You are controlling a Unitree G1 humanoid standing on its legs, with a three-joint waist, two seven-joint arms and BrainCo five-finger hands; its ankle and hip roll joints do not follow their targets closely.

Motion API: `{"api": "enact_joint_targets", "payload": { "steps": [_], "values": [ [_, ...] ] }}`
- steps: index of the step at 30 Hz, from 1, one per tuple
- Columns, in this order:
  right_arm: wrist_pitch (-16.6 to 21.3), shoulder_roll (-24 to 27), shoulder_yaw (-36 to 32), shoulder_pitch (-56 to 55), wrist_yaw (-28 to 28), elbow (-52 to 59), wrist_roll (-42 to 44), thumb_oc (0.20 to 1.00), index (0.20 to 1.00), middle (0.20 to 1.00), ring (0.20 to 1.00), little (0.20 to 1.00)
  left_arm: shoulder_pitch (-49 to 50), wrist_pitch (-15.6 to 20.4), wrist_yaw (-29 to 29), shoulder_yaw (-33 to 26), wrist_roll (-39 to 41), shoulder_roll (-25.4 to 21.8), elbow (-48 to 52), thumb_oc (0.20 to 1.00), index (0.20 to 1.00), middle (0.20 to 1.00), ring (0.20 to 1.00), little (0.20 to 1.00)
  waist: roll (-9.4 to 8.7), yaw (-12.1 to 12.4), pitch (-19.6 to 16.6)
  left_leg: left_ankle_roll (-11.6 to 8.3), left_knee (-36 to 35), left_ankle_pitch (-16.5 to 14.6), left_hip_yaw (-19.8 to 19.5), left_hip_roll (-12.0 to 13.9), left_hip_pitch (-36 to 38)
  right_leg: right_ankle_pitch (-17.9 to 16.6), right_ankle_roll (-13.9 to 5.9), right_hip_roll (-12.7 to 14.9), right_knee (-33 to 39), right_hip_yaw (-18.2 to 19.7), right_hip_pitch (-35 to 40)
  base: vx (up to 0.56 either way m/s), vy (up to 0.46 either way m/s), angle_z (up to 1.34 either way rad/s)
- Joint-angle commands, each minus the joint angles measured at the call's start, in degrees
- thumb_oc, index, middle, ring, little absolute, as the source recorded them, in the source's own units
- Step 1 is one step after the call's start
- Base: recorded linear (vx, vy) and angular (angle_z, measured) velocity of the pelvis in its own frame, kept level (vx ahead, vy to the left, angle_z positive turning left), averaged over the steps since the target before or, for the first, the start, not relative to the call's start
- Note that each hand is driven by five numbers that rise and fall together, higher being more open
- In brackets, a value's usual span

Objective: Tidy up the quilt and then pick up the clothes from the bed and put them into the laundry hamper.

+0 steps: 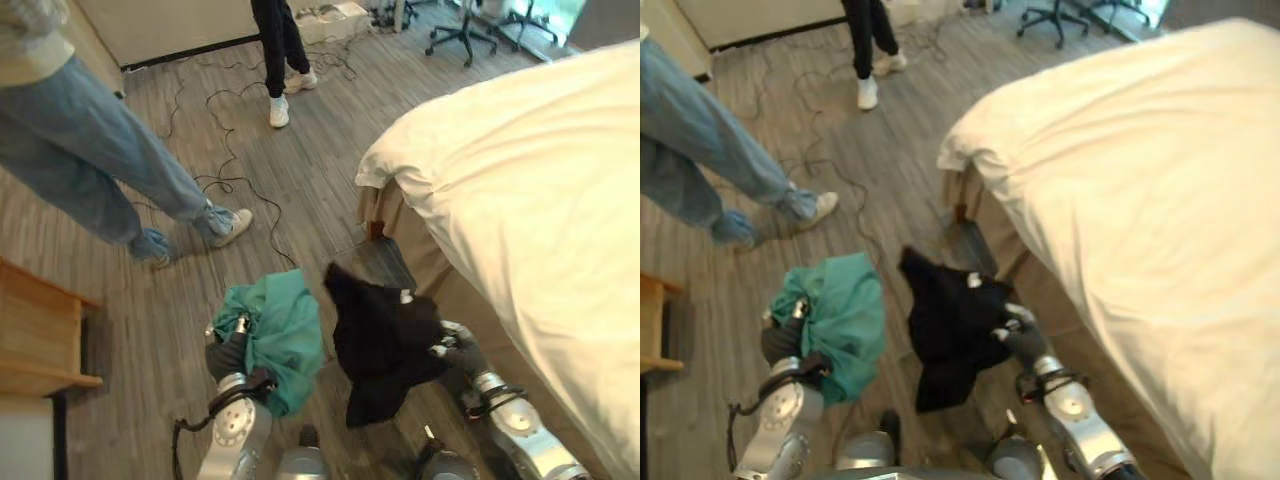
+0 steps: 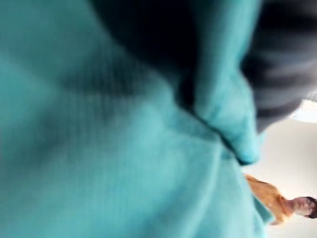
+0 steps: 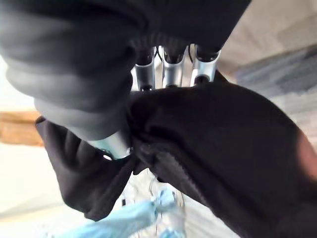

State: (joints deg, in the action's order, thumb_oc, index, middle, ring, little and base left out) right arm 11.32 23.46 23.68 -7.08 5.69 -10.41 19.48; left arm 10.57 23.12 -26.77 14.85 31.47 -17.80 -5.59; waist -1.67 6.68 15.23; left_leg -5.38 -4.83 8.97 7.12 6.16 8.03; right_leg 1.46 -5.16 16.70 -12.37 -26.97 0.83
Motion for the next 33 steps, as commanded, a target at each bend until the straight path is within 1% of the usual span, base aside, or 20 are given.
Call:
{"api": "enact_joint_targets", "payload": {
  "steps": [1, 2, 3, 4, 5, 6, 7, 8, 11, 12, 15, 16, 20, 21, 33],
  "values": [
    [3.56, -1.79, 1.03, 0.97, 1.16, 0.81, 4.91, 0.2, 0.2, 0.2, 0.2, 0.2, 1.89, -1.88, 3.28, -0.15, -0.68, -1.91, 5.28, 0.2, 0.2, 0.2, 0.2, 0.2, -0.04, 1.64, -2.45, 2.39, 4.9, -7.7, -4.66, -1.91, -6.82, -5.47, -3.71, -0.66, 8.86, 1.45, 2.57, -0.05, 0.092, 0.67],
    [3.56, -1.79, 1.03, 0.97, 1.16, 0.81, 4.91, 0.2, 0.2, 0.2, 0.2, 0.2, 1.89, -1.88, 3.28, -0.15, -0.68, -1.91, 5.28, 0.2, 0.2, 0.2, 0.2, 0.2, -0.04, 1.64, -2.44, 2.39, 4.9, -7.7, -4.66, -1.91, -6.81, -5.47, -3.71, -0.66, 8.86, 1.45, 2.57, -0.06, 0.172, 0.16],
    [2.78, -2.83, 1.75, 1.44, 3.35, 0.95, 6.06, 0.2, 0.2, 0.2, 0.2, 0.2, 1.65, -3.67, 3.83, 0.87, -1.15, -1.78, 5.0, 0.2, 0.2, 0.2, 0.2, 0.2, 0.1, 0.94, -3.15, 4.06, 3.48, -8.13, -8.2, -3.6, -6.69, -6.0, -3.67, -1.06, 9.16, 7.48, 1.23, -0.04, 0.148, 0.07],
    [2.76, -2.98, 1.8, 1.44, 3.61, 1.11, 5.93, 0.2, 0.2, 0.2, 0.2, 0.2, 1.55, -3.9, 3.61, 1.06, -1.22, -1.8, 4.94, 0.2, 0.2, 0.2, 0.2, 0.2, 0.11, 0.68, -3.44, 4.35, 3.36, -8.08, -8.67, -3.83, -6.94, -6.1, -3.62, -1.15, 9.18, 8.39, 0.83, -0.02, 0.195, 0.25],
    [3.51, -3.2, 1.67, 0.46, 5.59, 1.67, 5.94, 0.2, 0.2, 0.2, 0.2, 0.2, 0.73, -4.53, 4.98, 1.75, -1.48, -1.9, 3.75, 0.2, 0.2, 0.2, 0.2, 0.2, 0.23, -0.94, -3.99, 5.44, 3.14, -8.46, -11.37, -4.72, -7.02, -5.48, -3.33, -2.81, 8.82, 15.0, -0.58, 0.05, 0.175, 0.66],
    [4.62, -3.44, 1.3, -0.74, 7.79, 2.6, 5.49, 0.2, 0.2, 0.2, 0.2, 0.2, -0.63, -5.3, 6.15, 2.7, -1.1, -2.1, 2.34, 0.2, 0.2, 0.2, 0.2, 0.2, 0.29, -3.42, -4.63, 6.67, 3.3, -8.88, -14.97, -6.16, -7.58, -4.81, -3.06, -5.98, 8.36, 23.36, -2.44, 0.08, 0.21, 1.53],
    [4.88, -3.38, 0.82, -1.84, 9.23, 3.54, 4.5, 0.2, 0.2, 0.2, 0.2, 0.2, -1.53, -5.89, 7.03, 3.32, -0.22, -2.75, 1.9, 0.2, 0.2, 0.2, 0.2, 0.2, 0.09, -4.82, -5.1, 7.2, 3.56, -9.05, -16.57, -7.05, -8.21, -4.22, -3.07, -8.12, 7.99, 26.72, -3.4, 0.08, 0.204, 2.22],
    [5.45, -3.09, 0.6, -1.92, 9.71, 3.68, 4.35, 0.2, 0.2, 0.2, 0.2, 0.2, -2.05, -6.33, 7.07, 3.63, 0.1, -2.91, 1.8, 0.2, 0.2, 0.2, 0.2, 0.2, -0.12, -5.4, -5.12, 7.46, 3.74, -9.17, -17.26, -7.48, -8.28, -4.12, -2.94, -9.0, 8.17, 27.79, -3.52, 0.04, 0.137, 2.27],
    [5.55, -2.99, 0.31, -2.05, 11.74, 4.75, 2.75, 0.2, 0.2, 0.2, 0.2, 0.2, -2.24, -6.14, 6.14, 4.69, 0.03, -3.14, 2.02, 0.2, 0.2, 0.2, 0.2, 0.2, -0.43, -6.25, -4.73, 7.45, 3.96, -9.44, -17.51, -7.68, -8.21, -3.8, -2.84, -10.84, 7.9, 28.5, -4.02, 0.01, 0.045, 1.22],
    [6.31, -2.56, -0.34, -1.76, 13.21, 4.46, 2.5, 0.2, 0.2, 0.2, 0.2, 0.2, -2.81, -5.89, 5.31, 5.42, 0.02, -3.07, 1.66, 0.2, 0.2, 0.2, 0.2, 0.2, -0.87, -6.76, -4.0, 7.58, 4.43, -9.71, -18.09, -8.29, -8.66, -3.52, -2.26, -12.39, 7.7, 30.28, -4.44, 0.0, -0.01, 1.12],
    [6.53, -2.21, -0.67, -1.49, 13.13, 3.83, 2.79, 0.2, 0.2, 0.2, 0.2, 0.2, -3.37, -5.33, 3.86, 5.9, -1.36, -1.87, 0.99, 0.2, 0.2, 0.2, 0.2, 0.2, -1.19, -6.89, -3.54, 7.68, 4.3, -9.15, -18.87, -8.75, -9.46, -3.91, -2.05, -12.96, 8.06, 30.86, -4.73, -0.02, -0.029, 0.4],
    [6.97, -1.69, 0.38, -0.02, 12.93, 3.01, 3.96, 0.2, 0.2, 0.2, 0.2, 0.2, -4.36, -4.13, 2.64, 6.22, -1.98, -2.26, 0.65, 0.2, 0.2, 0.2, 0.2, 0.2, -1.04, -6.58, -2.66, 7.38, 3.57, -8.83, -18.55, -8.71, -9.71, -4.2, -2.08, -12.73, 8.74, 29.78, -5.21, -0.04, -0.018, -0.04],
    [6.69, -1.55, 0.84, 0.81, 13.28, 2.65, 4.27, 0.2, 0.2, 0.2, 0.2, 0.2, -5.32, -4.29, 2.6, 6.02, -0.65, -2.86, -0.03, 0.2, 0.2, 0.2, 0.2, 0.2, -0.8, -6.66, -2.09, 7.27, 2.47, -7.88, -18.41, -8.96, -10.4, -4.55, -1.72, -13.32, 9.67, 29.65, -5.8, -0.02, -0.022, -0.03],
    [-4.4, -3.66, -3.81, -0.23, 10.71, -3.74, 8.07, 0.2, 0.2, 0.2, 0.2, 0.2, -10.97, -11.41, 17.77, 6.17, -2.85, -0.65, -12.68, 0.2, 0.2, 0.2, 0.2, 0.2, 2.14, -2.78, -8.04, 3.58, 0.37, -3.24, -21.55, -7.9, -13.05, -0.3, 0.22, -14.39, 13.35, 23.71, 0.23, 0.0, 0.0, 0.0],
    [-3.88, -3.97, -3.92, -0.08, 11.37, -3.16, 7.89, 0.2, 0.2, 0.2, 0.2, 0.2, -11.17, -12.03, 17.33, 5.74, -3.46, -0.99, -11.9, 0.2, 0.2, 0.2, 0.2, 0.2, 2.48, -2.9, -7.73, 4.1, 0.75, -4.09, -21.56, -8.25, -12.24, 0.32, 0.1, -13.85, 12.22, 23.74, 0.25, 0.0, 0.006, 0.03]
  ]
}}
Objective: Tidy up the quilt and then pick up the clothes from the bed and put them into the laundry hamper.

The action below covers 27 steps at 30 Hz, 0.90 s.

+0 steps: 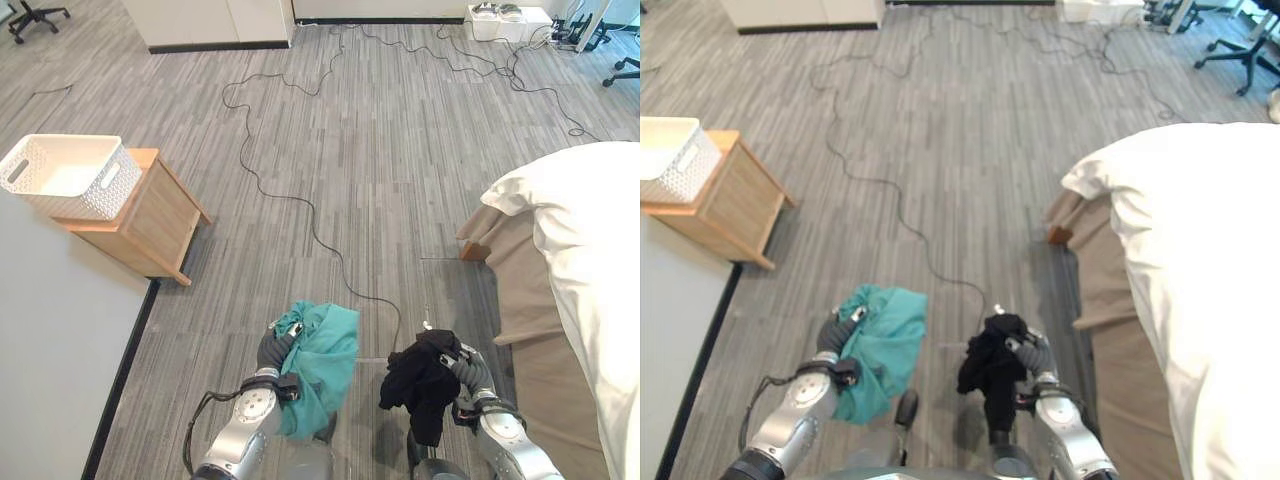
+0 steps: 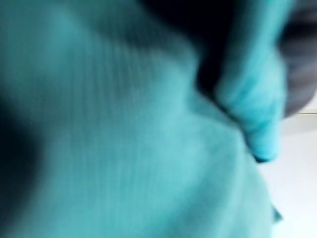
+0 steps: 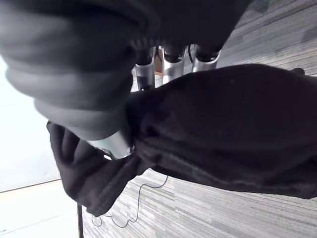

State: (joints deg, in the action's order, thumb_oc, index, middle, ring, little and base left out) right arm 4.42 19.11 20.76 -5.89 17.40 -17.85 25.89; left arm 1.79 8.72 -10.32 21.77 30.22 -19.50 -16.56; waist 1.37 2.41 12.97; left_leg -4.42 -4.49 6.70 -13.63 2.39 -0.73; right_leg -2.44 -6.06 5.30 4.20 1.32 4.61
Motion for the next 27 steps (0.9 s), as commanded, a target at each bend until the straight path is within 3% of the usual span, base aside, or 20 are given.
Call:
{"api": "enact_joint_targets", "payload": {
  "steps": [1, 5, 12, 13, 15, 16, 18, 19, 20, 22, 23, 24, 27],
  "values": [
    [3.25, 0.23, -0.99, -1.44, -0.32, 4.03, 1.4, 0.2, 0.2, 0.2, 0.2, 0.2, -2.2, 2.23, 0.75, -1.16, -2.16, 0.8, -1.1, 0.2, 0.2, 0.2, 0.2, 0.2, -0.54, 1.34, -5.53, 3.15, 0.44, -1.92, -1.01, -4.46, -3.28, 4.35, 1.02, -2.52, -4.5, -4.31, -3.44, 0.0, 0.0, 0.0],
    [2.76, 0.41, -1.14, -2.0, -0.53, 4.82, 1.61, 0.2, 0.2, 0.2, 0.2, 0.2, -1.52, 1.85, 0.52, -1.74, -2.14, 0.77, -1.23, 0.2, 0.2, 0.2, 0.2, 0.2, -0.75, 1.11, -5.35, 3.1, 1.77, -2.81, -1.07, -4.2, -3.01, 4.64, 0.88, -2.18, -5.3, -3.58, -3.42, 0.09, 0.054, -0.05],
    [2.21, 0.5, -1.16, -1.73, -0.71, 5.72, 0.73, 0.2, 0.2, 0.2, 0.2, 0.2, 0.0, 1.89, 0.1, -3.33, -2.06, 0.25, 0.28, 0.2, 0.2, 0.2, 0.2, 0.2, -0.35, 1.05, -3.97, 4.46, 6.61, -5.31, 0.01, -3.62, -4.66, 8.1, -1.09, 1.3, -14.38, -2.27, -6.17, 0.07, 0.155, -0.15],
    [2.33, 0.12, -1.45, -1.66, -0.95, 5.54, 0.27, 0.2, 0.2, 0.2, 0.2, 0.2, -0.04, 1.37, -0.27, -3.75, -1.81, -0.35, 1.35, 0.2, 0.2, 0.2, 0.2, 0.2, -0.63, 1.2, -3.51, 6.17, 9.38, -6.39, 1.36, -4.26, -6.36, 7.69, -2.26, 3.35, -22.64, -1.55, -7.94, 0.04, 0.159, -0.03],
    [1.99, -0.07, -1.67, -1.89, -0.96, 5.82, 0.14, 0.2, 0.2, 0.2, 0.2, 0.2, 0.0, 1.02, -0.55, -3.78, -1.62, -0.54, 1.87, 0.2, 0.2, 0.2, 0.2, 0.2, -0.81, 1.43, -3.29, 7.38, 10.69, -7.15, 2.26, -4.88, -7.12, 5.16, -2.39, 4.71, -30.02, -0.9, -10.26, 0.04, 0.202, -0.19],
    [1.65, -0.16, -1.66, -2.68, -0.4, 6.53, 0.32, 0.2, 0.2, 0.2, 0.2, 0.2, 0.32, 0.71, -0.41, -4.02, -1.65, -0.57, 2.3, 0.2, 0.2, 0.2, 0.2, 0.2, -0.05, 1.54, -2.59, 8.03, 11.49, -7.94, 2.57, -4.89, -7.03, 2.03, -1.76, 5.37, -40.53, -0.37, -14.81, 0.09, 0.242, -0.4],
    [1.03, -0.46, -1.87, -4.05, 0.11, 7.54, 0.96, 0.2, 0.2, 0.2, 0.2, 0.2, 1.68, -0.2, 0.0, -4.35, -1.9, -0.53, 3.29, 0.2, 0.2, 0.2, 0.2, 0.2, 0.95, 1.59, -1.49, 8.57, 13.1, -8.65, 1.88, -5.07, -6.92, 1.86, -0.23, 4.17, -48.7, 0.24, -19.26, 0.13, 0.16, -0.28],
    [1.15, -0.59, -1.95, -4.39, 0.07, 7.67, 0.86, 0.2, 0.2, 0.2, 0.2, 0.2, 2.2, -0.3, 0.06, -4.42, -1.93, -0.55, 3.72, 0.2, 0.2, 0.2, 0.2, 0.2, 0.88, 1.74, -1.27, 8.66, 13.34, -8.79, 1.69, -5.35, -6.89, 1.4, 0.0, 4.19, -48.05, -0.08, -19.93, 0.2, -0.003, -0.26],
    [1.98, -0.61, -2.03, -5.0, -0.46, 7.89, 0.5, 0.2, 0.2, 0.2, 0.2, 0.2, 3.34, -0.22, -0.06, -4.48, -1.81, -0.87, 4.78, 0.2, 0.2, 0.2, 0.2, 0.2, 0.27, 2.22, -0.95, 8.55, 13.71, -9.13, 1.31, -6.07, -7.13, 1.19, 0.36, 4.4, -41.45, -0.93, -20.36, 0.19, -0.045, -0.15],
    [2.57, -0.3, -1.96, -5.07, -1.05, 7.99, 0.25, 0.2, 0.2, 0.2, 0.2, 0.2, 3.69, 0.12, -0.1, -4.53, -1.56, -1.27, 5.14, 0.2, 0.2, 0.2, 0.2, 0.2, -0.33, 2.16, -0.59, 8.39, 13.93, -9.63, 0.67, -6.52, -7.17, 1.25, 0.4, 4.17, -34.85, -0.82, -19.57, 0.21, -0.139, 0.05],
    [4.13, 0.95, -1.56, -3.31, -1.79, 7.0, 1.16, 0.2, 0.2, 0.2, 0.2, 0.2, 2.72, 2.14, -0.36, -3.99, -0.69, -2.04, 3.93, 0.2, 0.2, 0.2, 0.2, 0.2, -1.76, 0.77, 0.56, 8.0, 13.75, -10.95, -0.92, -7.67, -7.13, 0.22, -0.1, 2.57, -19.35, 2.44, -19.83, 0.33, -0.234, 0.04],
    [4.68, 1.75, -1.54, -1.67, -2.25, 5.7, 2.39, 0.2, 0.2, 0.2, 0.2, 0.2, 1.56, 3.26, -0.21, -3.68, -0.15, -2.12, 2.43, 0.2, 0.2, 0.2, 0.2, 0.2, -2.77, -0.58, 1.4, 8.12, 13.14, -12.44, -1.9, -8.78, -6.27, -3.62, -1.66, 1.82, -11.99, 5.91, -20.78, 0.32, -0.201, 0.04],
    [3.87, 2.34, -2.68, -1.49, -3.55, 5.03, 3.52, 0.2, 0.2, 0.2, 0.2, 0.2, 1.5, 3.43, 0.77, -3.93, 0.5, -2.15, 1.29, 0.2, 0.2, 0.2, 0.2, 0.2, -3.84, -2.46, 1.67, 8.52, 12.06, -14.83, -3.36, -10.23, -3.65, -8.87, -3.63, 1.07, -4.42, 9.29, -21.99, 0.4, -0.083, 0.29]
  ]
}}
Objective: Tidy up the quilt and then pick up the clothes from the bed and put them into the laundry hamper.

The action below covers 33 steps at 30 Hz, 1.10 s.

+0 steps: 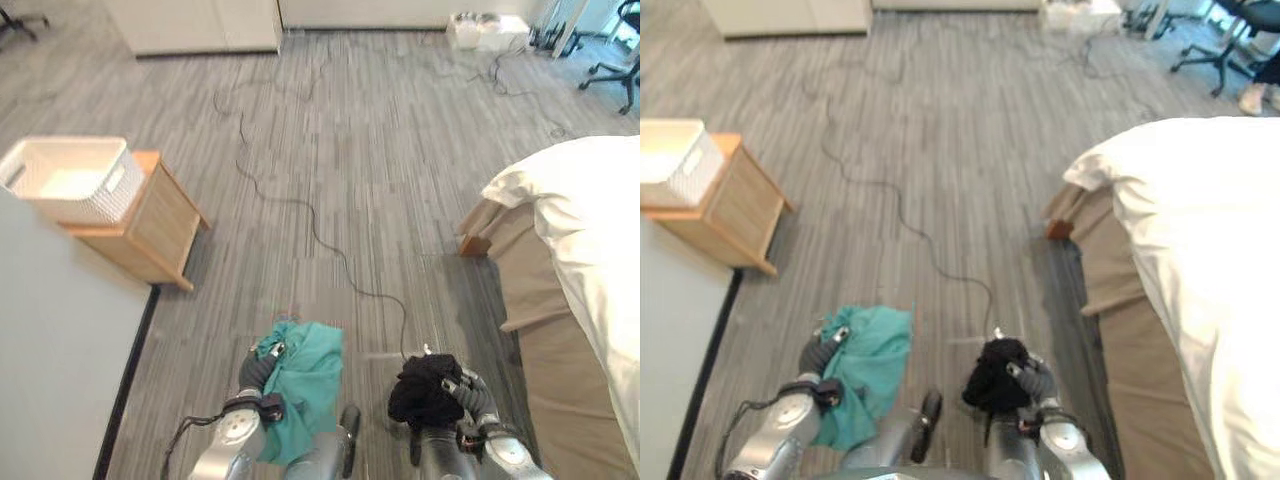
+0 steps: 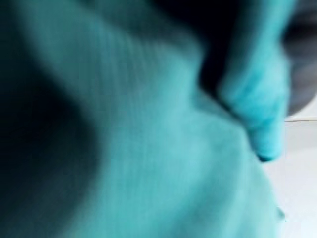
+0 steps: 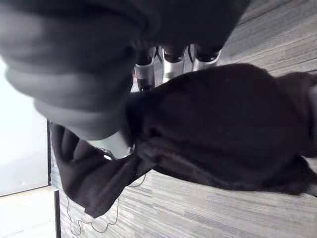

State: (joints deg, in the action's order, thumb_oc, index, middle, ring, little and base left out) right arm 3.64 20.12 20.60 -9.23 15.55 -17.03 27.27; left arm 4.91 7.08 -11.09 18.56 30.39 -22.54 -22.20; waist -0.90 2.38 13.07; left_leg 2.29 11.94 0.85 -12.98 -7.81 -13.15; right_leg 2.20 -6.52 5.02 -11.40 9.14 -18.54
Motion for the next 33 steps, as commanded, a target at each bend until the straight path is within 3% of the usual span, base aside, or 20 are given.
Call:
{"api": "enact_joint_targets", "payload": {
  "steps": [1, 4, 9, 11, 13, 14, 15, 16, 18, 19, 20, 22, 23, 26, 28, 29, 30, 31, 32, 33],
  "values": [
    [4.65, 1.36, -2.54, 1.82, -1.71, 4.22, 2.14, 0.2, 0.2, 0.2, 0.2, 0.2, -1.59, 5.07, 1.55, -0.7, 0.33, 0.9, 6.94, 0.2, 0.2, 0.2, 0.2, 0.2, -1.4, -2.47, 1.7, 1.81, -4.37, -9.13, -4.11, 0.12, 9.0, -13.53, -3.12, 1.24, 11.34, 1.31, 1.49, 0.5, -0.109, 0.66],
    [4.11, 1.57, -3.85, -0.25, -4.35, 5.02, 1.35, 0.2, 0.2, 0.2, 0.2, 0.2, 0.76, 3.74, 2.74, -1.82, 0.49, 0.23, 8.52, 0.2, 0.2, 0.2, 0.2, 0.2, -1.94, -3.18, 1.58, 1.78, -4.56, -11.74, -5.58, 1.08, 12.83, -14.75, -3.11, 0.7, 10.43, 0.09, 0.23, 0.54, -0.193, 0.68],
    [3.43, 2.16, -4.12, -1.29, -6.17, 5.52, 1.78, 0.2, 0.2, 0.2, 0.2, 0.2, 1.89, 2.5, 2.33, -1.47, 0.68, 0.42, 8.28, 0.2, 0.2, 0.2, 0.2, 0.2, -1.88, -3.84, 0.06, -1.27, -3.58, -12.51, -4.1, 7.75, 15.27, -10.48, -3.32, 2.05, 5.18, -2.73, 1.2, 0.51, -0.214, 0.48],
    [2.91, 2.94, -3.93, -3.42, -5.11, 8.22, 0.95, 0.2, 0.2, 0.2, 0.2, 0.2, 2.91, 2.39, 3.42, -1.56, 0.02, 0.46, 8.44, 0.2, 0.2, 0.2, 0.2, 0.2, -0.94, -4.49, -0.79, -2.84, -3.49, -10.01, -3.93, 11.71, 17.26, -7.81, -2.53, 1.06, 0.56, -3.89, 0.36, 0.63, -0.218, 0.53],
    [2.27, 3.86, -4.74, -5.11, -4.77, 9.14, 2.85, 0.2, 0.2, 0.2, 0.2, 0.2, 3.87, 0.71, 3.83, -1.68, -0.15, 0.18, 9.25, 0.2, 0.2, 0.2, 0.2, 0.2, 0.07, -5.33, -2.02, -3.69, 0.6, -3.66, -2.7, 16.7, 18.06, -3.6, -0.16, -0.67, -3.14, -5.09, 0.72, 0.57, -0.211, 0.16],
    [2.22, 3.94, -4.94, -5.22, -4.8, 8.98, 3.22, 0.2, 0.2, 0.2, 0.2, 0.2, 3.9, 0.66, 3.84, -1.65, -0.11, 0.3, 9.07, 0.2, 0.2, 0.2, 0.2, 0.2, 0.16, -5.47, -2.17, -3.75, 1.69, -2.38, -2.52, 17.24, 17.83, -2.99, 0.3, -1.01, -3.41, -5.13, 1.0, 0.54, -0.219, -0.18],
    [1.91, 4.32, -5.3, -5.16, -5.32, 7.98, 3.82, 0.2, 0.2, 0.2, 0.2, 0.2, 3.64, 0.94, 3.19, -1.18, 0.37, 0.79, 8.48, 0.2, 0.2, 0.2, 0.2, 0.2, -0.12, -6.05, -2.66, -3.52, 9.52, 2.51, -1.32, 18.57, 16.35, -1.02, 2.43, -1.99, -3.82, -5.77, 2.51, 0.41, -0.187, -0.08],
    [1.79, 4.42, -5.31, -5.05, -5.73, 7.49, 3.71, 0.2, 0.2, 0.2, 0.2, 0.2, 3.39, 1.31, 2.79, -0.88, 0.38, 1.11, 8.22, 0.2, 0.2, 0.2, 0.2, 0.2, -0.42, -6.15, -2.69, -3.26, 13.73, 4.7, -0.86, 18.61, 14.68, -0.35, 3.31, -2.35, -3.67, -5.94, 3.54, 0.51, -0.261, 0.03],
    [2.06, 4.19, -5.02, -5.03, -6.99, 5.53, 3.03, 0.2, 0.2, 0.2, 0.2, 0.2, 2.33, 1.61, 1.29, 0.59, 0.46, 2.36, 8.21, 0.2, 0.2, 0.2, 0.2, 0.2, -1.67, -5.8, -2.04, -1.7, 28.04, 8.45, -0.27, 14.52, 4.7, 1.09, 5.76, -3.93, -2.81, -5.56, 7.11, 0.39, -0.223, 0.01],
    [2.2, 4.16, -4.75, -4.99, -6.93, 5.18, 3.1, 0.2, 0.2, 0.2, 0.2, 0.2, 1.94, 1.42, 1.2, 1.02, 0.27, 2.52, 8.34, 0.2, 0.2, 0.2, 0.2, 0.2, -2.05, -5.27, -1.59, -0.68, 30.47, 8.13, -0.59, 12.01, 1.39, 1.17, 6.12, -4.18, -2.49, -5.18, 7.91, 0.34, -0.116, 0.02],
    [2.83, 4.02, -4.37, -5.13, -6.34, 4.99, 2.59, 0.2, 0.2, 0.2, 0.2, 0.2, 1.7, 1.53, 1.29, 1.61, 0.14, 2.82, 8.64, 0.2, 0.2, 0.2, 0.2, 0.2, -1.67, -4.32, -0.58, 0.43, 31.12, 7.02, 0.13, 6.61, -4.59, 1.47, 6.1, -5.0, -2.48, -4.94, 8.99, 0.29, -0.036, 0.01],
    [3.17, 4.14, -3.72, -5.67, -5.11, 5.88, 2.14, 0.2, 0.2, 0.2, 0.2, 0.2, 2.07, 1.9, 1.74, 1.87, 0.62, 2.58, 9.35, 0.2, 0.2, 0.2, 0.2, 0.2, -0.94, -3.12, 0.59, 0.78, 26.15, 6.0, 1.7, 2.46, -7.33, 1.85, 5.85, -5.81, -2.47, -4.72, 10.29, 0.34, 0.049, -0.06],
    [3.2, 4.48, -3.48, -6.05, -4.52, 6.74, 2.09, 0.2, 0.2, 0.2, 0.2, 0.2, 2.9, 2.76, 2.33, 1.65, 0.9, 2.44, 9.96, 0.2, 0.2, 0.2, 0.2, 0.2, 0.14, -1.99, 1.56, -0.12, 17.34, 6.58, 2.47, 1.17, -7.74, 2.5, 5.37, -6.81, -1.82, -4.42, 12.08, 0.44, 0.089, -0.27],
    [4.28, 5.2, -2.85, -6.9, -3.38, 7.43, 2.89, 0.2, 0.2, 0.2, 0.2, 0.2, 4.22, 4.27, 3.37, 1.74, 0.32, 1.94, 11.18, 0.2, 0.2, 0.2, 0.2, 0.2, 2.56, 0.46, 3.09, -3.09, -2.63, 10.72, 2.44, 1.05, -7.18, 4.49, 5.03, -9.53, 0.76, -2.6, 17.61, 0.47, 0.035, -0.43],
    [5.06, 5.16, -2.5, -7.02, -2.83, 7.21, 2.97, 0.2, 0.2, 0.2, 0.2, 0.2, 4.37, 5.32, 3.63, 2.19, -0.3, 2.03, 11.03, 0.2, 0.2, 0.2, 0.2, 0.2, 2.94, 1.58, 3.54, -3.87, -9.34, 12.56, 2.44, 0.27, -8.38, 5.53, 5.32, -10.81, 1.71, -1.12, 20.44, 0.5, -0.019, -0.16],
    [6.48, 5.1, -2.11, -5.79, -1.3, 6.82, 2.94, 0.2, 0.2, 0.2, 0.2, 0.2, 3.62, 6.58, 3.87, 2.46, -0.97, 2.16, 10.71, 0.2, 0.2, 0.2, 0.2, 0.2, 3.03, 2.53, 4.25, -4.48, -8.98, 13.17, 1.52, -0.79, -11.18, 7.42, 5.77, -11.72, 2.02, 0.45, 22.69, 0.57, 0.021, -0.17],
    [6.33, 5.14, -1.48, -4.82, -0.53, 6.45, 2.76, 0.2, 0.2, 0.2, 0.2, 0.2, 3.33, 6.7, 3.77, 2.24, -0.94, 2.32, 10.35, 0.2, 0.2, 0.2, 0.2, 0.2, 2.91, 2.78, 4.05, -3.98, -9.67, 9.39, 0.1, -1.26, -10.08, 8.14, 5.16, -11.28, 1.23, 1.29, 22.25, 0.5, 0.074, -0.4],
    [5.81, 4.9, -1.66, -3.96, -0.82, 6.11, 2.45, 0.2, 0.2, 0.2, 0.2, 0.2, 2.84, 6.57, 2.89, 2.21, -0.69, 2.53, 10.08, 0.2, 0.2, 0.2, 0.2, 0.2, 2.96, 2.82, 3.97, -4.3, -9.85, 9.16, -0.36, -0.76, -9.7, 8.87, 4.59, -10.65, 0.63, 1.24, 22.5, 0.45, 0.178, -0.53],
    [5.47, 4.09, -2.19, -2.95, -2.07, 5.52, 2.29, 0.2, 0.2, 0.2, 0.2, 0.2, 1.23, 6.46, 1.84, 1.59, 0.06, 2.5, 9.04, 0.2, 0.2, 0.2, 0.2, 0.2, 2.8, 3.0, 3.64, -3.63, -6.93, 7.62, 0.18, 0.61, -9.55, 11.36, 2.39, -7.82, -3.01, -0.1, 23.37, 0.45, 0.187, -0.57],
    [5.25, 3.84, -2.1, -3.21, -2.79, 5.73, 1.52, 0.2, 0.2, 0.2, 0.2, 0.2, 1.03, 6.25, 1.36, 1.32, 0.3, 2.4, 8.78, 0.2, 0.2, 0.2, 0.2, 0.2, 2.53, 3.31, 2.94, -3.19, -6.44, 7.4, 0.59, 1.02, -9.21, 10.91, 1.35, -6.29, -4.68, -1.45, 24.1, 0.49, 0.188, -0.47]
  ]
}}
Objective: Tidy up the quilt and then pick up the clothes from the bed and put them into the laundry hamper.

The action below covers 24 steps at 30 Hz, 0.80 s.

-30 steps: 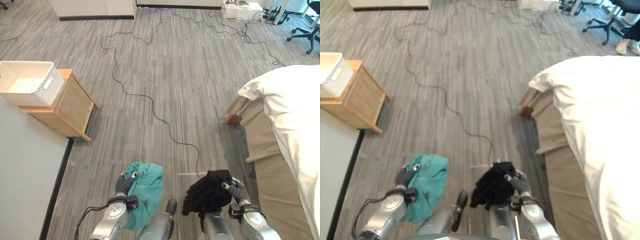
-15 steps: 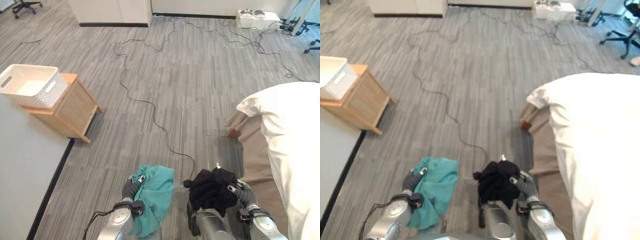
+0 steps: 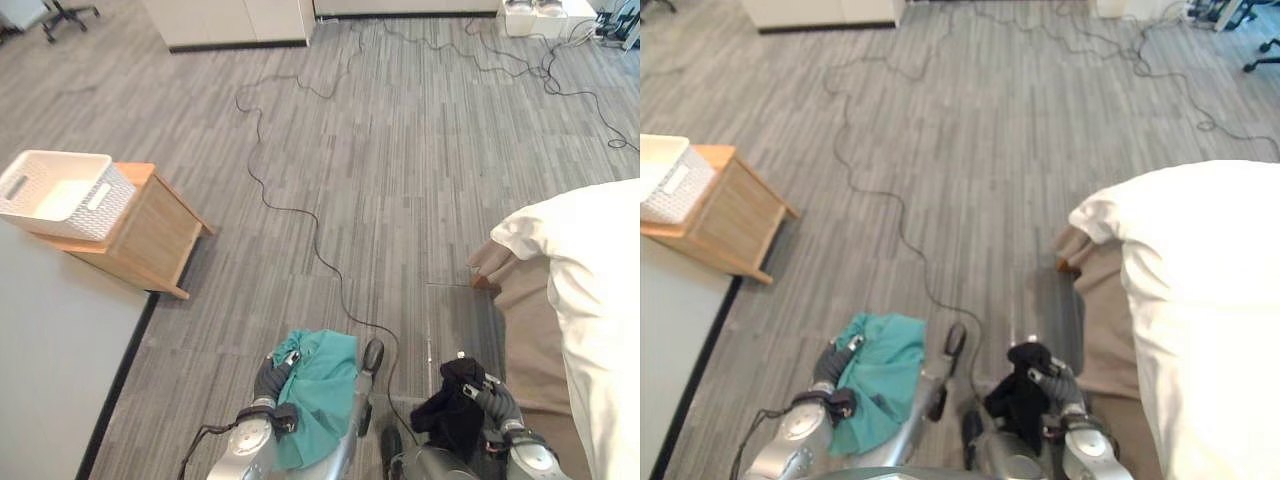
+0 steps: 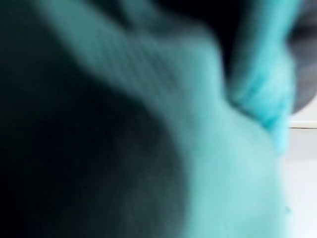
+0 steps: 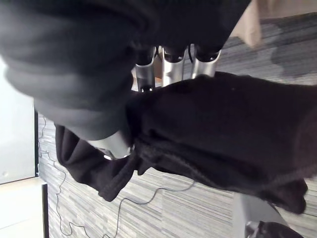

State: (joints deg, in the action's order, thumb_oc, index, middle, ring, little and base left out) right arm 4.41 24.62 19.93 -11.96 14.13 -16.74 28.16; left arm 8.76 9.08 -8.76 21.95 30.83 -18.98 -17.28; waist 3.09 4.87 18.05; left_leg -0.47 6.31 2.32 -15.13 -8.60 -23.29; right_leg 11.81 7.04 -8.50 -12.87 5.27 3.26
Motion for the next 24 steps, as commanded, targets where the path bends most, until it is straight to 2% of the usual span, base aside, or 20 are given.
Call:
{"api": "enact_joint_targets", "payload": {
  "steps": [1, 3, 4, 5, 6, 7, 8, 9, 10, 11, 12, 13, 14, 15, 16, 18, 20, 21, 22, 24],
  "values": [
    [4.12, -0.81, -1.26, -0.8, -2.16, 5.75, -0.17, 0.2, 0.2, 0.2, 0.2, 0.2, -2.85, 3.91, -1.43, -2.33, 0.2, -1.36, 3.78, 0.2, 0.2, 0.2, 0.2, 0.2, -1.97, 1.09, -2.72, 0.04, -0.44, 5.86, 3.19, 1.93, 1.4, 0.45, -13.12, 8.66, -4.71, 1.21, 2.84, 0.32, 0.108, -0.47],
    [3.51, -1.28, -0.51, -1.54, -2.73, 6.78, -1.86, 0.2, 0.2, 0.2, 0.2, 0.2, -2.11, 3.69, -2.32, -2.71, 0.57, -1.4, 4.03, 0.2, 0.2, 0.2, 0.2, 0.2, -2.48, 1.53, -3.88, 0.81, -0.61, 5.58, 4.9, 2.62, 2.74, -3.45, -15.54, 11.53, -12.45, -2.16, 1.29, 0.4, 0.208, -0.58],
    [2.32, -2.25, -0.25, -2.57, -2.79, 7.88, -3.75, 0.2, 0.2, 0.2, 0.2, 0.2, -1.03, 2.63, -2.75, -3.14, 0.79, -1.45, 4.99, 0.2, 0.2, 0.2, 0.2, 0.2, -2.39, 1.88, -5.23, 1.94, -1.19, 5.37, 6.34, 2.67, 4.74, -6.83, -16.6, 13.8, -20.71, -4.72, -0.44, 0.39, 0.245, -0.53],
    [2.31, -2.27, -0.24, -2.59, -2.79, 7.89, -3.76, 0.2, 0.2, 0.2, 0.2, 0.2, -1.0, 2.61, -2.76, -3.14, 0.79, -1.47, 5.02, 0.2, 0.2, 0.2, 0.2, 0.2, -2.48, 1.89, -5.24, 1.96, -1.21, 5.37, 6.39, 2.59, 4.74, -6.75, -16.62, 13.89, -20.82, -4.69, -0.49, 0.52, 0.346, -0.36],
    [0.66, -3.12, 0.07, -3.86, -2.77, 9.21, -4.56, 0.2, 0.2, 0.2, 0.2, 0.2, 0.66, 1.39, -3.66, -2.92, -0.4, -0.88, 6.17, 0.2, 0.2, 0.2, 0.2, 0.2, -1.83, 2.65, -6.64, 3.18, -1.88, 4.69, 6.91, 2.35, 7.0, -13.71, -16.9, 15.76, -32.54, -5.75, -1.67, 0.47, 0.308, -0.49],
    [-0.67, -3.38, 0.69, -4.81, -2.1, 10.5, -4.51, 0.2, 0.2, 0.2, 0.2, 0.2, 1.66, 0.48, -4.57, -2.53, -1.04, -0.58, 7.11, 0.2, 0.2, 0.2, 0.2, 0.2, -0.58, 2.73, -7.1, 3.95, -1.72, 3.27, 6.21, 2.49, 8.9, -15.66, -16.03, 16.7, -40.18, -6.24, -5.24, 0.71, 0.447, -0.46],
    [-1.3, -4.14, 2.01, -5.07, -0.43, 11.0, -3.87, 0.2, 0.2, 0.2, 0.2, 0.2, 2.26, -0.34, -5.29, -2.58, -1.06, -0.41, 7.62, 0.2, 0.2, 0.2, 0.2, 0.2, 0.45, 2.95, -6.81, 4.87, -0.38, 1.85, 5.3, 2.24, 10.83, -12.27, -13.01, 19.28, -45.91, -7.59, -11.54, 0.46, 0.281, -0.59],
    [-1.17, -4.24, 2.13, -5.02, -0.16, 10.97, -3.77, 0.2, 0.2, 0.2, 0.2, 0.2, 2.28, -0.38, -5.38, -2.57, -1.07, -0.34, 7.63, 0.2, 0.2, 0.2, 0.2, 0.2, 0.78, 3.06, -6.88, 4.93, -0.29, 1.82, 5.16, 2.5, 10.88, -12.08, -12.64, 19.17, -45.75, -7.81, -11.99, 0.36, 0.146, -0.41],
    [-0.81, -4.72, 2.41, -4.93, 0.62, 11.06, -3.85, 0.2, 0.2, 0.2, 0.2, 0.2, 2.45, -0.52, -5.31, -2.85, -1.04, -0.39, 7.91, 0.2, 0.2, 0.2, 0.2, 0.2, 0.81, 3.29, -6.64, 5.09, -0.02, 1.55, 4.52, 2.16, 11.29, -11.27, -11.89, 19.31, -43.7, -8.72, -12.63, 0.4, -0.082, -0.21],
    [0.46, -5.03, 2.61, -5.02, 1.56, 11.6, -3.94, 0.2, 0.2, 0.2, 0.2, 0.2, 2.98, -0.06, -4.12, -3.37, -0.25, -1.5, 8.61, 0.2, 0.2, 0.2, 0.2, 0.2, 0.27, 2.86, -5.77, 4.73, 0.36, 0.83, 2.55, 1.59, 12.93, -9.64, -10.85, 17.57, -30.23, -9.49, -15.02, 0.37, -0.091, 0.13],
    [0.47, -5.01, 2.61, -5.01, 1.56, 11.59, -3.94, 0.2, 0.2, 0.2, 0.2, 0.2, 2.98, -0.06, -4.12, -3.36, -0.24, -1.49, 8.61, 0.2, 0.2, 0.2, 0.2, 0.2, 0.53, 2.83, -5.86, 4.68, 0.31, 0.88, 2.41, 1.86, 12.88, -9.93, -10.77, 17.29, -29.79, -9.69, -14.87, 0.55, -0.218, 0.48],
    [2.35, -4.22, 1.87, -4.97, -0.27, 10.55, -3.0, 0.2, 0.2, 0.2, 0.2, 0.2, 3.04, 1.03, -3.09, -3.39, 0.07, -2.45, 8.22, 0.2, 0.2, 0.2, 0.2, 0.2, -0.23, 1.51, -5.13, 4.0, 0.37, -0.5, -0.04, 1.72, 14.72, -8.86, -10.66, 15.83, -15.1, -7.85, -15.13, 0.46, -0.216, 0.66],
    [3.47, -3.56, 1.55, -4.36, -1.64, 9.31, -2.24, 0.2, 0.2, 0.2, 0.2, 0.2, 2.62, 1.64, -2.73, -3.21, 0.34, -2.68, 7.3, 0.2, 0.2, 0.2, 0.2, 0.2, -1.14, 0.56, -4.95, 3.88, 0.03, -1.86, -1.49, 1.14, 15.76, -11.72, -11.82, 15.79, -5.98, -5.54, -15.14, 0.48, -0.223, 0.75],
    [3.59, -3.49, 1.53, -4.25, -1.8, 9.15, -2.18, 0.2, 0.2, 0.2, 0.2, 0.2, 2.54, 1.81, -2.78, -3.21, 0.44, -2.68, 7.17, 0.2, 0.2, 0.2, 0.2, 0.2, -1.16, 0.42, -4.97, 3.88, -0.06, -1.92, -1.67, 1.13, 15.81, -12.43, -11.99, 15.78, -4.75, -5.37, -15.05, 0.42, -0.189, 0.73],
    [3.86, -3.1, 1.44, -2.9, -3.15, 7.84, -1.67, 0.2, 0.2, 0.2, 0.2, 0.2, 1.87, 2.44, -2.54, -3.0, 0.83, -2.78, 5.81, 0.2, 0.2, 0.2, 0.2, 0.2, -2.63, -0.71, -5.06, 3.86, -0.78, -3.77, -2.59, 0.23, 17.22, -17.51, -14.05, 16.46, 4.52, -1.68, -15.88, 0.39, -0.156, 1.1],
    [3.9, -2.84, 1.25, -1.14, -3.8, 7.13, -1.3, 0.2, 0.2, 0.2, 0.2, 0.2, 1.11, 2.23, -1.24, -3.64, 0.75, -2.71, 4.63, 0.2, 0.2, 0.2, 0.2, 0.2, -3.56, -2.24, -4.9, 4.34, -1.14, -6.55, -4.68, -0.35, 19.36, -22.21, -16.01, 16.38, 13.93, 3.81, -16.64, 0.53, -0.194, 1.26],
    [3.58, -2.49, 0.62, -0.55, -4.14, 7.73, -1.02, 0.2, 0.2, 0.2, 0.2, 0.2, 1.14, 1.59, -0.06, -4.55, 0.96, -3.44, 4.92, 0.2, 0.2, 0.2, 0.2, 0.2, -4.17, -2.78, -4.91, 4.54, -0.6, -8.28, -6.04, -0.27, 20.44, -23.31, -16.49, 16.17, 15.29, 5.81, -17.83, 0.54, -0.229, 1.19],
    [3.39, -2.39, 0.12, -0.3, -4.12, 8.19, -0.81, 0.2, 0.2, 0.2, 0.2, 0.2, 1.62, 1.47, 1.08, -5.32, 0.96, -3.93, 5.19, 0.2, 0.2, 0.2, 0.2, 0.2, -4.39, -3.04, -4.73, 4.26, 0.36, -9.91, -6.86, 0.79, 21.57, -23.13, -16.55, 16.09, 14.38, 4.96, -18.06, 0.8, -0.437, 1.37],
    [3.63, -2.2, -0.92, -0.04, -4.79, 7.64, 0.04, 0.2, 0.2, 0.2, 0.2, 0.2, 2.46, 1.52, 1.99, -6.47, 1.0, -4.33, 5.65, 0.2, 0.2, 0.2, 0.2, 0.2, -5.13, -2.68, -5.24, 2.82, 1.2, -11.42, -7.01, 3.96, 23.37, -22.16, -17.19, 17.15, 12.84, 3.44, -17.44, 0.63, -0.374, 1.41],
    [3.4, -2.16, -1.29, -0.08, -4.94, 7.5, 0.61, 0.2, 0.2, 0.2, 0.2, 0.2, 2.57, 1.32, 2.26, -6.94, 1.48, -4.38, 5.84, 0.2, 0.2, 0.2, 0.2, 0.2, -5.24, -2.77, -5.41, 2.09, 1.83, -12.13, -7.15, 5.4, 23.74, -21.51, -17.26, 17.16, 10.24, 3.36, -17.24, 0.54, -0.324, 1.49]
  ]
}}
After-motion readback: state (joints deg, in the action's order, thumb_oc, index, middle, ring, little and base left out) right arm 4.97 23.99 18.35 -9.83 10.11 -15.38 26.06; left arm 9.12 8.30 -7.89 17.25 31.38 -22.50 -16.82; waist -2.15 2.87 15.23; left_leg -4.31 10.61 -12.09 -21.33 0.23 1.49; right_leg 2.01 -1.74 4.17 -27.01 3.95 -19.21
